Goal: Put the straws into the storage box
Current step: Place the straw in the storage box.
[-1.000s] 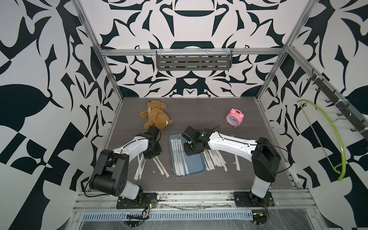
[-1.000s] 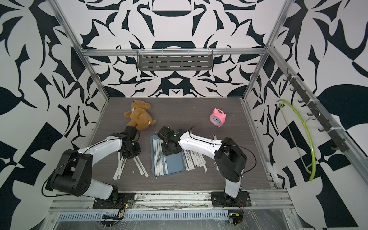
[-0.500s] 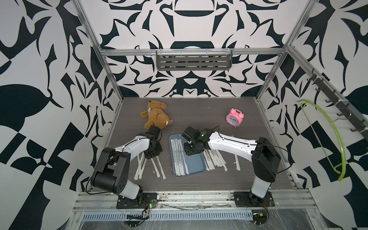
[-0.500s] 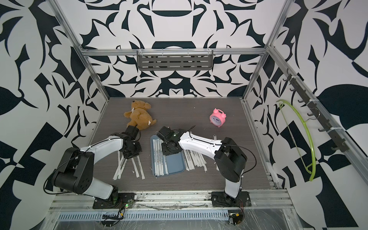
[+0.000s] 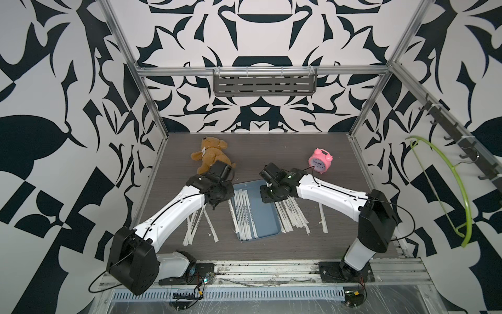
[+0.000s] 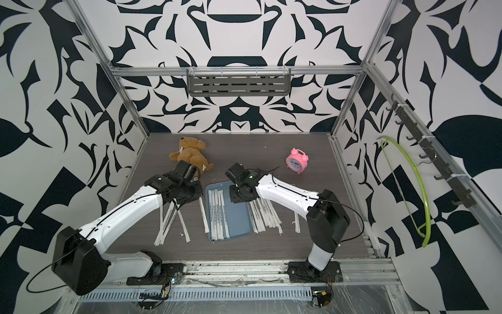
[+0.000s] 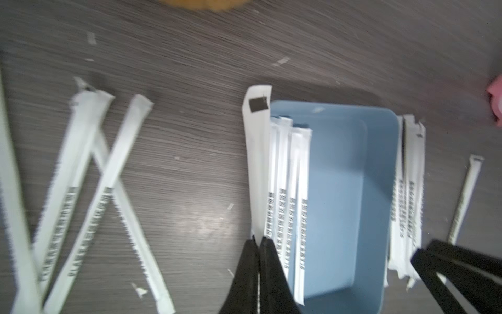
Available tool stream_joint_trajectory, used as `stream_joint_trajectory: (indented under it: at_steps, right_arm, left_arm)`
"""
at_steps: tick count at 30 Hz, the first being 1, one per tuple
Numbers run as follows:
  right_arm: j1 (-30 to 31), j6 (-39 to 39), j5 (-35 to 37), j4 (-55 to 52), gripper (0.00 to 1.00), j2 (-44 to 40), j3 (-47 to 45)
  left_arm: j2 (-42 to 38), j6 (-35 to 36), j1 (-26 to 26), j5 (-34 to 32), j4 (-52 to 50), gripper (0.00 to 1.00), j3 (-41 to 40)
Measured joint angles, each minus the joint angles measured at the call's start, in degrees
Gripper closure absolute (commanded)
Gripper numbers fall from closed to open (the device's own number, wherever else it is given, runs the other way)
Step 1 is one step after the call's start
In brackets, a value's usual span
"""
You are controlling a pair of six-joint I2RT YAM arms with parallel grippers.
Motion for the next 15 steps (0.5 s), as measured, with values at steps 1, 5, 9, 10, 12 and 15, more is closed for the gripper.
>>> stream_joint_trajectory:
  at_steps: [1, 5, 9, 10, 12, 15]
  right_arm:
    - [-0.5, -0.1, 0.1, 0.0, 0.67, -0.3, -0.1]
    - [-1.9, -0.5, 0.2, -0.2, 0.67, -0.8, -0.7]
    - [-2.3, -1.2, 0.3, -0.6, 0.67, -0.9, -1.4]
    - [-2.3, -1.3, 0.3, -0.6, 0.67, -1.0, -1.6]
    - [-2.4, -1.4, 0.3, -0.7, 0.67, -1.0, -2.0]
    - [-2.6, -1.5, 0.3, -0.7, 0.67, -1.0, -2.8]
  left_arm:
    - [1.7, -0.5, -2.1, 0.3, 0.7, 0.97, 0.7]
    - [9.2, -2.4, -5.8, 1.6, 4.6, 0.97, 2.1]
    - [15.7, -3.7, -6.8, 3.0, 8.1, 0.97, 3.5]
    - [17.3, -3.9, -7.2, 3.2, 8.8, 0.97, 4.2]
    - [20.1, -4.4, -8.0, 3.8, 10.6, 0.97, 5.2]
    - [23.6, -5.0, -8.9, 4.5, 12.6, 0.97, 5.3]
